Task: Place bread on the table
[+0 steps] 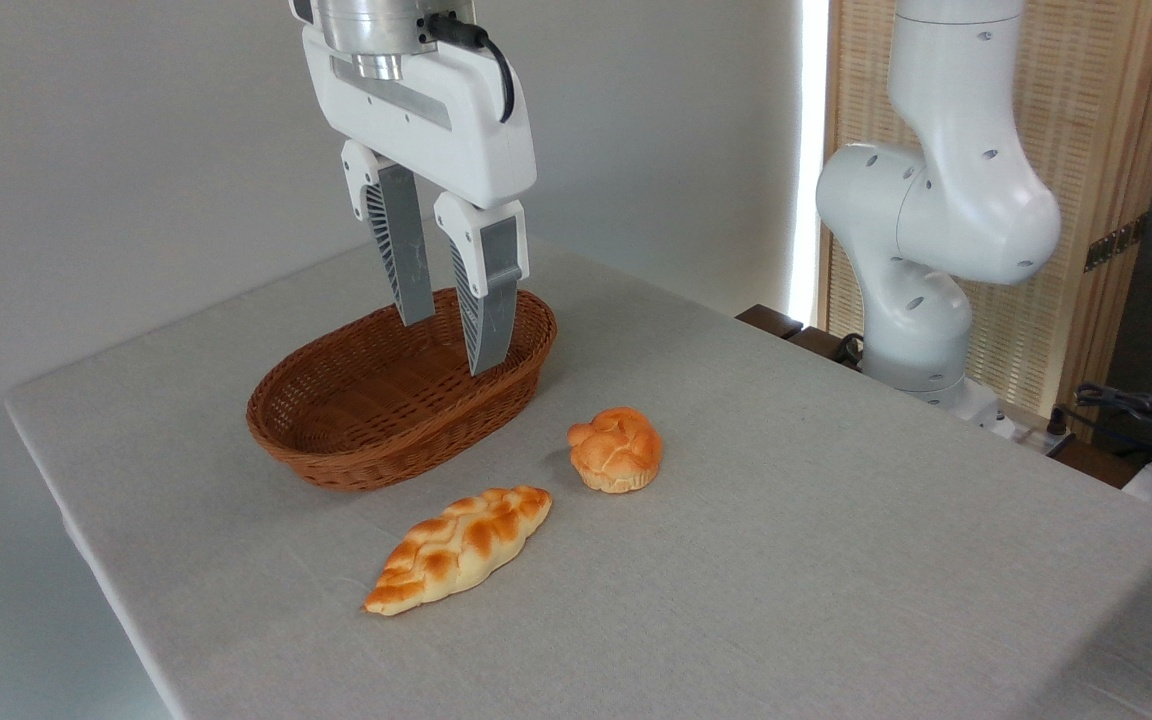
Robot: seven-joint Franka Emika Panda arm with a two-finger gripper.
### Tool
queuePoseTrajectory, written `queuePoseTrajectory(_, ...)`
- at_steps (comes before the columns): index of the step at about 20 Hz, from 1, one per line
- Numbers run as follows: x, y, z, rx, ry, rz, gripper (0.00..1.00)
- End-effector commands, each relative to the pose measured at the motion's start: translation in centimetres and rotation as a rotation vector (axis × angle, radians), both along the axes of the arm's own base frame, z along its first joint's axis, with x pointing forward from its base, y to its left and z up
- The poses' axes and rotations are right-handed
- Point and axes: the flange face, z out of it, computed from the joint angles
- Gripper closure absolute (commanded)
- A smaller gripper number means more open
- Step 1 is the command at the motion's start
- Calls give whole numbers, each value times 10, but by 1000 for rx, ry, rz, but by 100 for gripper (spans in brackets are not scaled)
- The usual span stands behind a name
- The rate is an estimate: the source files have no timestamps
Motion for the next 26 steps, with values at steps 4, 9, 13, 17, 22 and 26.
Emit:
queuePoseTrajectory(4,1,-1,1,11,30,0,0)
queuePoseTrajectory(9,0,-3,-8,11,50,-1,0)
queuePoseTrajectory(13,0,-4,-9,11,53,-5,0)
queuePoseTrajectory(17,0,-4,-9,11,53,-5,0)
queuePoseTrajectory(22,0,-2,-9,14,51,-5,0)
queuePoseTrajectory(26,0,0,-9,14,51,1,0)
